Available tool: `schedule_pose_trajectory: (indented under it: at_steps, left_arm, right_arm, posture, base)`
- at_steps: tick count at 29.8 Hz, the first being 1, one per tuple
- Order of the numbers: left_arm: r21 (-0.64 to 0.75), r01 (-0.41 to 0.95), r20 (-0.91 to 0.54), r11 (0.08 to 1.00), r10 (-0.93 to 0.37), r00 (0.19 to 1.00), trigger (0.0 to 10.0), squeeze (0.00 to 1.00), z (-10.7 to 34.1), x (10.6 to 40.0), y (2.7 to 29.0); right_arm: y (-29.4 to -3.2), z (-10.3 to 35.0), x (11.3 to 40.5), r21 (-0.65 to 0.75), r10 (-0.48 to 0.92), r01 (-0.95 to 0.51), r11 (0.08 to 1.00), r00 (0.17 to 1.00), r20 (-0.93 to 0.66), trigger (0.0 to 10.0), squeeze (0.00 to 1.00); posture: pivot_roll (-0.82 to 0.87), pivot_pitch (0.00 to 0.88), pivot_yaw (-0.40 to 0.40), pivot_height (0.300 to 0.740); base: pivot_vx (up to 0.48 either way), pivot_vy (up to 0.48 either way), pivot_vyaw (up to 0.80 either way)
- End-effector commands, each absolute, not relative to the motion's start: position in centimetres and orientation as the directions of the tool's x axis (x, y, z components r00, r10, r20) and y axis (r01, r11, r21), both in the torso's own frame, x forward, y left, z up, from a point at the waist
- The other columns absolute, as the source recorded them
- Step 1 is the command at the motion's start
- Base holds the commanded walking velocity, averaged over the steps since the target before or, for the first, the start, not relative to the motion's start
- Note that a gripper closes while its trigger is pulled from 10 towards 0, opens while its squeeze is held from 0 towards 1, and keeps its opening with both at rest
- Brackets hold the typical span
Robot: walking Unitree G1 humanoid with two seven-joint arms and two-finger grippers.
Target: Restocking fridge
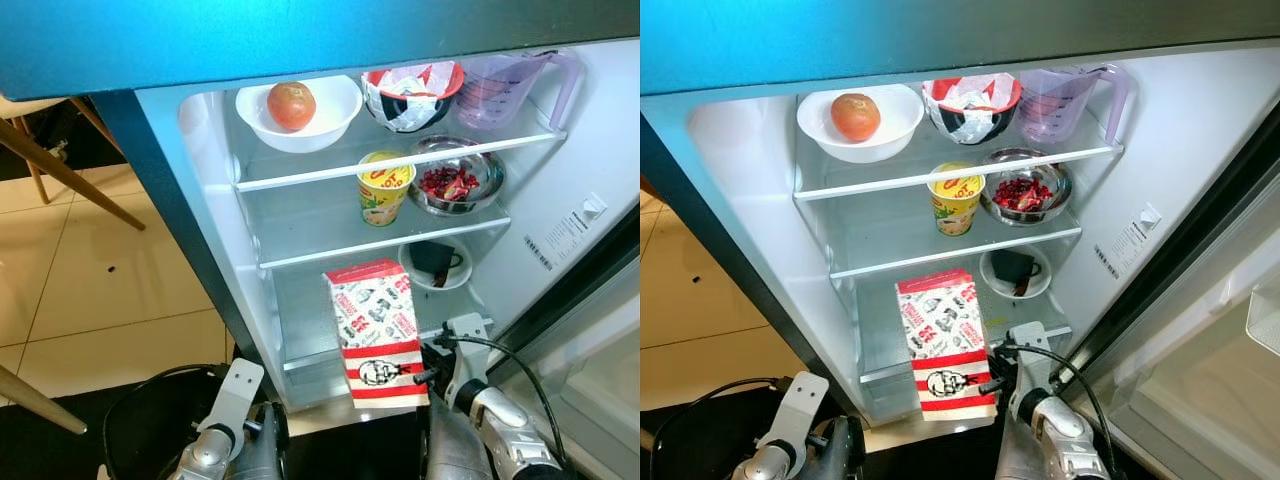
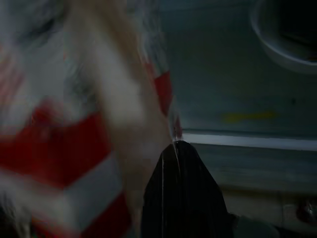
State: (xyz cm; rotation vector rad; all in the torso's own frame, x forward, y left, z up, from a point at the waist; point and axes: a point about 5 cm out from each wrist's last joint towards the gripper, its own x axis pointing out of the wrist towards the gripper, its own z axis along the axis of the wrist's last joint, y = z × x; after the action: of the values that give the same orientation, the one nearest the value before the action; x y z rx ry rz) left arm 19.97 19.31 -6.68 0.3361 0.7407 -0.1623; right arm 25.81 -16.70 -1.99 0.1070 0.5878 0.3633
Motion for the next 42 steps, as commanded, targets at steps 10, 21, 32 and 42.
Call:
schedule_pose_trajectory:
  at_steps: [10,21,32,42]
  left_arm:
    - [0.242,0.297,-0.749,0.924,-0.017,0.663,10.0,0.00,-7.8,17.6,20.5]
    - [0.259,0.282,-0.638,0.924,-0.056,0.768,10.0,0.00,-6.3,19.0,20.4]
    - [0.282,0.423,-0.444,0.861,-0.274,0.853,10.0,0.00,-1.6,17.7,19.8]
    - [0.261,0.507,-0.388,0.821,-0.392,0.834,10.0,0.00,2.9,15.7,20.0]
  right_arm:
    - [-16.5,-2.0,27.2,0.232,0.312,-0.211,0.950,0.715,-0.626,10.0,0.00]
    - [-15.9,-1.4,28.7,0.209,0.291,-0.203,0.957,0.651,-0.702,10.0,0.00]
    - [-15.8,0.2,30.6,0.164,0.251,-0.192,0.968,0.675,-0.694,10.0,0.00]
    - [-14.8,1.1,31.5,0.164,0.260,-0.203,0.965,0.679,-0.687,10.0,0.00]
  posture:
    - [0.00,0.158,-0.005,0.517]
    - [0.05,0.212,-0.018,0.517]
    - [0.07,0.236,0.004,0.517]
    - [0.08,0.236,0.000,0.517]
  base:
    - [0.000,0.000,0.00]
    - [0.000,0.000,0.00]
    - [0.000,0.000,0.00]
    - [0.000,0.000,0.00]
